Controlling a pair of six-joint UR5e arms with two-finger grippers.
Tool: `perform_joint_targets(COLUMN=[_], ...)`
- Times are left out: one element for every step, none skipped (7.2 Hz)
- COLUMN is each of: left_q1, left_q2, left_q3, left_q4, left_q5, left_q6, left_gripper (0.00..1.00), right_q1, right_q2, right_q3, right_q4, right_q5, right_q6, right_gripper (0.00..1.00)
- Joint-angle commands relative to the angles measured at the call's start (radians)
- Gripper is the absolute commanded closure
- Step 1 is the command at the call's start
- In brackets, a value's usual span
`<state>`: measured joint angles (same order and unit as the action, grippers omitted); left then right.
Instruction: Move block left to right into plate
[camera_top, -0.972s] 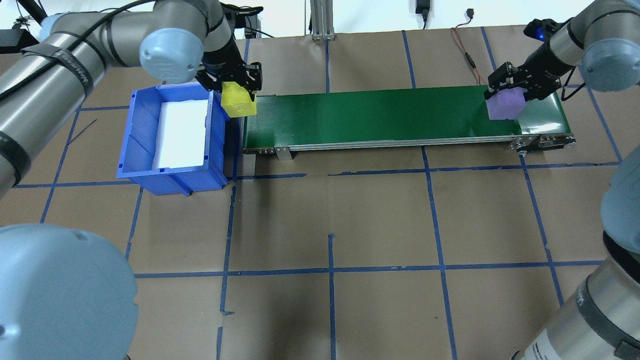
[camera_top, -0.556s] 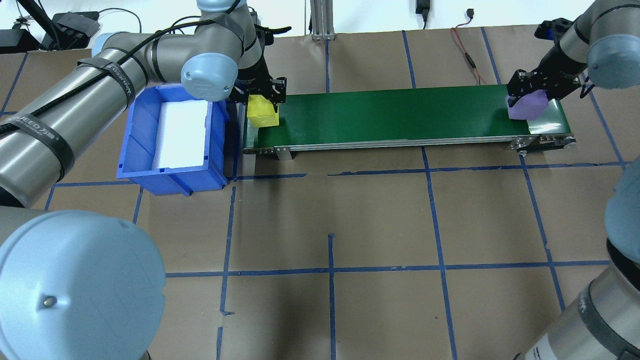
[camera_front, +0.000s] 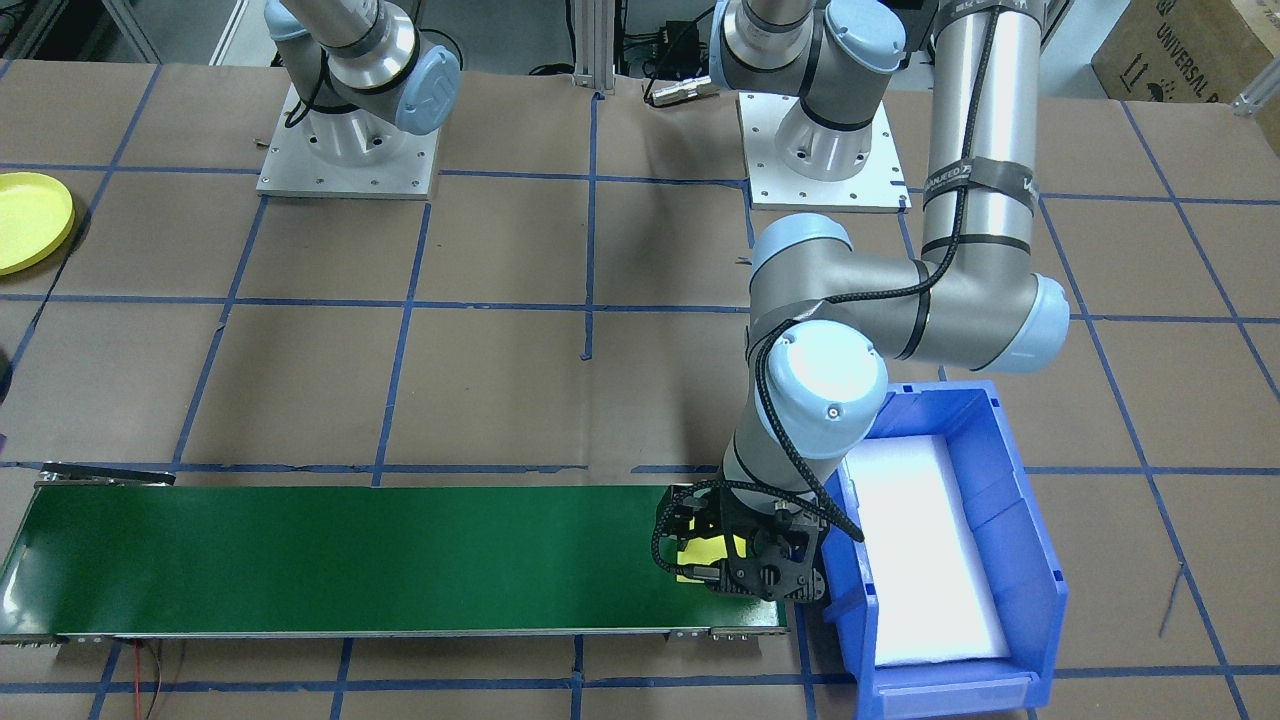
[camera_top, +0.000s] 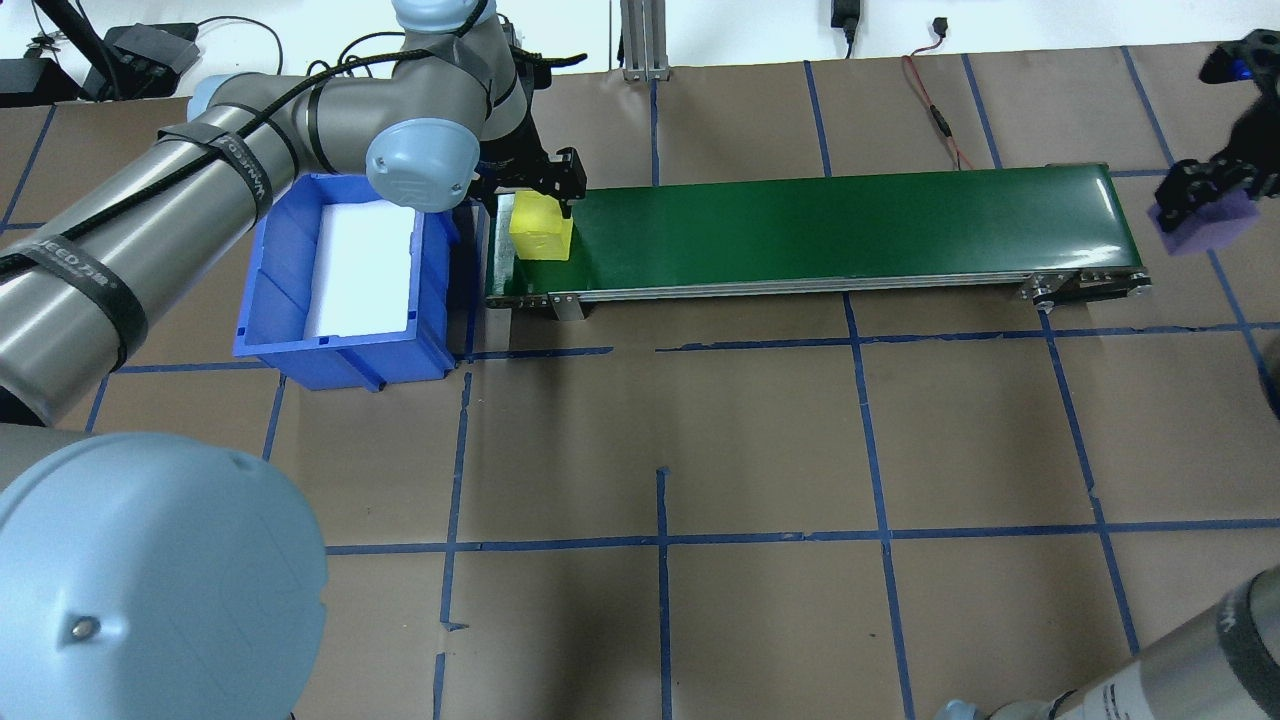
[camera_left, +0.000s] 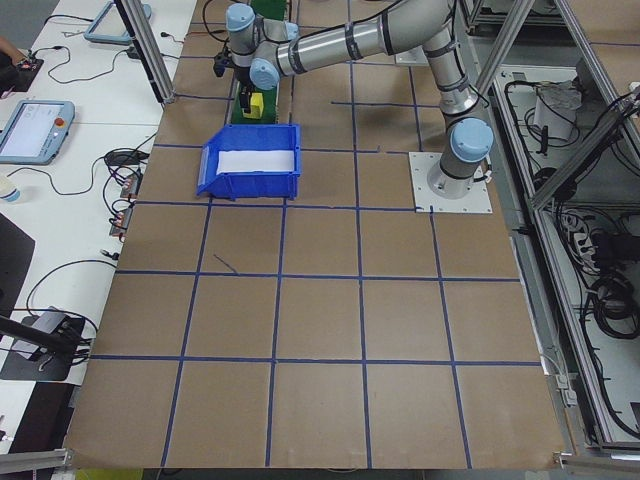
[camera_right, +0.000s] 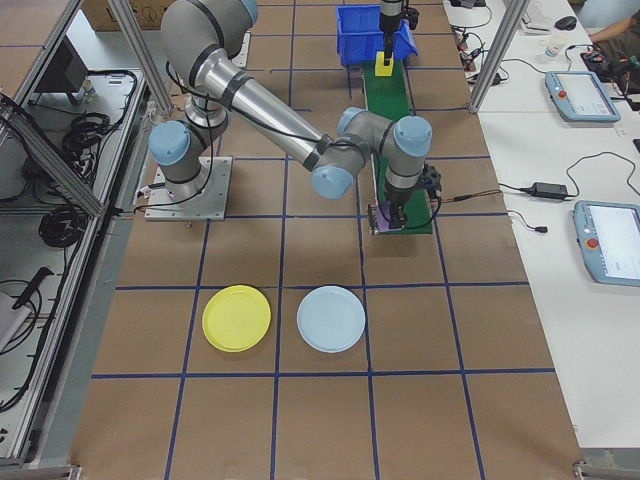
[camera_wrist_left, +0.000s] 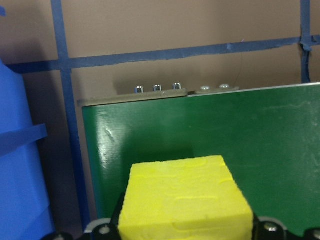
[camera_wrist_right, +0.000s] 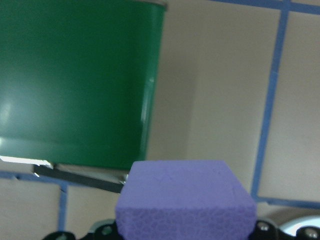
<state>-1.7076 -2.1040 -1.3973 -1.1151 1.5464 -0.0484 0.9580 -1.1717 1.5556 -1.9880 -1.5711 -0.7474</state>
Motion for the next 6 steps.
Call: perform_joint_targets(left_q1=[-0.003,-0.006,-0.006,0.003,0.043,0.046], left_q2=[0.17,0.256,0.333,0.416,0.449,0.482], left_q3=[0.001,-0.006,-0.009,-0.026,-0.082,-0.142], left_q4=[-0.111,-0.206,-0.297,-0.351,-0.444,-0.431], left_q5=[-0.005,-0.003,0.0,0.003,0.006,-0.002], left_q6=[0.001,0.001,0.002,0.004,0.046,0.094], left_gripper=[0.0,0.0,0.0,0.0,0.0,0.0], right_q1=[-0.181,-0.243,-0.287,-0.295,-0.297,-0.314], right_q2=[-0.006,-0.005,0.006,0.024,0.055,0.072], right_q3=[0.04,0.066,0.09,0.107,0.109,0.109], right_q4=[-0.005,-0.011,-0.093,-0.109,-0.123,-0.141], right_q5=[0.005,0.003,0.005,0.006,0.005,0.003], right_q6=[-0.215,-0.239,-0.278,-0.294,-0.296,-0.297], right_gripper=[0.8,0.8,0.78,0.72,0.65,0.54])
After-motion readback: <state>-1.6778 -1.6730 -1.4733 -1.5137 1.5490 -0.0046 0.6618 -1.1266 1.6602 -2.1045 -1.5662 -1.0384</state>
